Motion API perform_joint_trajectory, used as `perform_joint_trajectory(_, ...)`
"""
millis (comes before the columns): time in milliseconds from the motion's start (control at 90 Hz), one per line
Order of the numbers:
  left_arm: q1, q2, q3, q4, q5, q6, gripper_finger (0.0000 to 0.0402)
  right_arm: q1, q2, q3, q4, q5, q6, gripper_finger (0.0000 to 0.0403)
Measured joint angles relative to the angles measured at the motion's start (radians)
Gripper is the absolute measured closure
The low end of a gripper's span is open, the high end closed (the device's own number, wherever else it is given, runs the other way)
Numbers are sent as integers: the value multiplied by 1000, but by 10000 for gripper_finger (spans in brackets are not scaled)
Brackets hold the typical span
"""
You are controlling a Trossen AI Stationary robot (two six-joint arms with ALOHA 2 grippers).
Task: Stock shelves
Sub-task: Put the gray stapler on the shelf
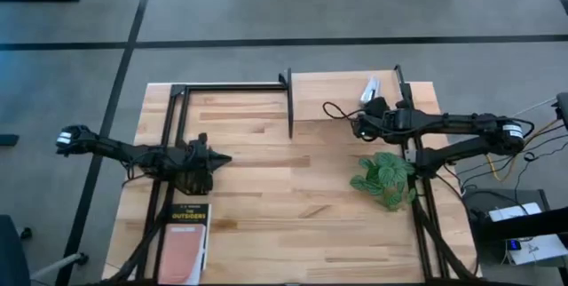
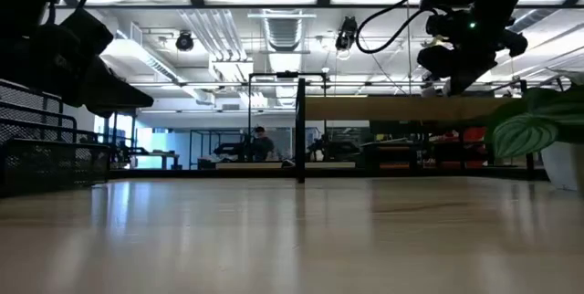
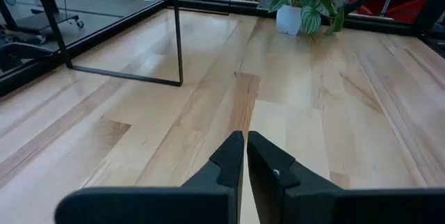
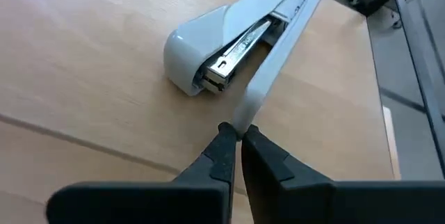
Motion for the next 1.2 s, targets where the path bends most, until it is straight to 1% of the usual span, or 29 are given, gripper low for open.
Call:
perform_joint_trajectory(144, 0, 0, 0, 0, 0, 0, 397, 0, 0, 0, 0, -21, -3, 362)
perform_joint_trajectory(411, 0, 0, 0, 0, 0, 0, 397, 0, 0, 26, -36, -48, 10, 290)
perform_joint_trajectory(611, 0, 0, 0, 0, 0, 0, 397, 0, 0, 118, -118, -104, 51, 255)
perform_joint_trajectory(689, 0, 0, 0, 0, 0, 0, 397, 0, 0, 162, -122, -123, 79, 246)
perform_joint_trajectory(778, 0, 0, 0, 0, 0, 0, 397, -2, 0, 205, -123, -125, 156, 236)
perform_joint_trajectory(822, 0, 0, 0, 0, 0, 0, 397, -7, 2, 226, -122, -126, 163, 230)
perform_joint_trajectory(956, 0, 0, 0, 0, 0, 0, 397, -38, 3, 267, -123, -188, 141, 213)
perform_joint_trajectory(1067, 0, 0, 0, 0, 0, 0, 397, -64, 3, 285, -107, -223, 87, 196)
perform_joint_trajectory(1122, 0, 0, 0, 0, 0, 0, 397, -68, 3, 286, -75, -231, 45, 186)
perform_joint_trajectory(1200, 0, 0, 0, 0, 0, 0, 397, -68, 3, 282, 12, -236, -66, 174)
